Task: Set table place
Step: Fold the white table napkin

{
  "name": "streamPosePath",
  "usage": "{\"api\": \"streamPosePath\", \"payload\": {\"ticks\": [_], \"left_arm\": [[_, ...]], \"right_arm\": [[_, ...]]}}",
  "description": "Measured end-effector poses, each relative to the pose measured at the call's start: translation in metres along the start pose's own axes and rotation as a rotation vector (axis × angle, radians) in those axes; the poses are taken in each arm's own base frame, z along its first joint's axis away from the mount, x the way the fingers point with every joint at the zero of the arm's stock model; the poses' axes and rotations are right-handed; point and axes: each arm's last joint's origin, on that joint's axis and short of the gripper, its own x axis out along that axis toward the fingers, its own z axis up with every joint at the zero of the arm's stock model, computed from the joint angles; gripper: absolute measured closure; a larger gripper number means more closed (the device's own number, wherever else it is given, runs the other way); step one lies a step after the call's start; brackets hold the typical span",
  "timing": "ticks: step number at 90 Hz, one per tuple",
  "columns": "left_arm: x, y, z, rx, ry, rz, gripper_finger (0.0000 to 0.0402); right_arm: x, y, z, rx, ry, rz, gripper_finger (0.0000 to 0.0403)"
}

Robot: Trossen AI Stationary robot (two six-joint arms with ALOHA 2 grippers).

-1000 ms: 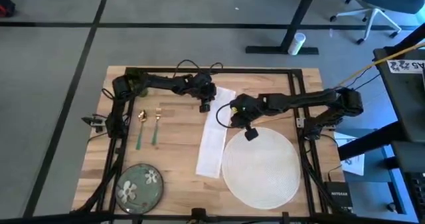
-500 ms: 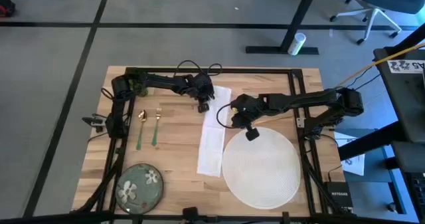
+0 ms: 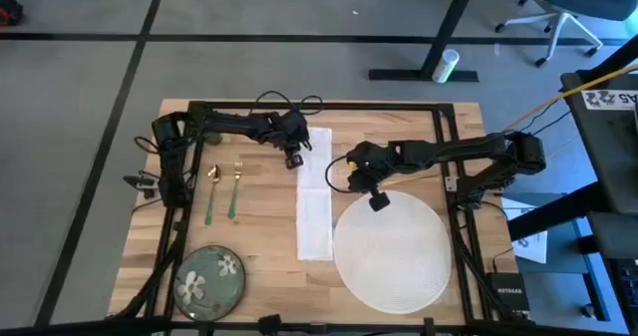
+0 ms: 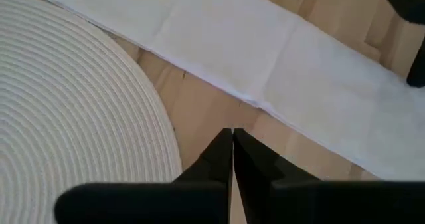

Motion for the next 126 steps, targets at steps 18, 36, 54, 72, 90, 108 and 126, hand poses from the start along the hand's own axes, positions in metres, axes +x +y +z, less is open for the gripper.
{"api": "streamPosePath", "payload": {"ticks": [18,36,54,72,90,108,126], "left_arm": [[-0.003,-0.007,-0.015,-0.016,0.025,0.021,0.0402],[-0.02,-0.014,0.002,0.013,-0.152,0.054,0.0402],[-0.014,-0.006,0.008,0.063,-0.228,0.087,0.0402],[0.009,0.001,-0.003,0.047,-0.144,0.062,0.0402],[0.012,-0.001,-0.008,0.05,-0.089,0.051,0.0402],[0.011,-0.001,-0.014,0.055,-0.025,0.072,0.0402],[0.008,-0.002,-0.014,0.053,-0.017,0.082,0.0402]], "right_arm": [[0.0,0.0,0.0,-0.006,0.004,0.003,0.0403],[0.0,0.0,0.0,-0.006,0.004,0.001,0.0403],[0.0,0.0,-0.001,-0.006,0.013,-0.013,0.0403],[0.0,0.0,-0.001,-0.006,0.013,-0.013,0.0403],[0.0,0.0,-0.001,0.002,0.014,-0.013,0.0403],[0.0,0.0,-0.001,0.003,0.015,-0.012,0.0403],[0.0,0.0,-0.001,0.005,0.018,-0.01,0.0403]]}}
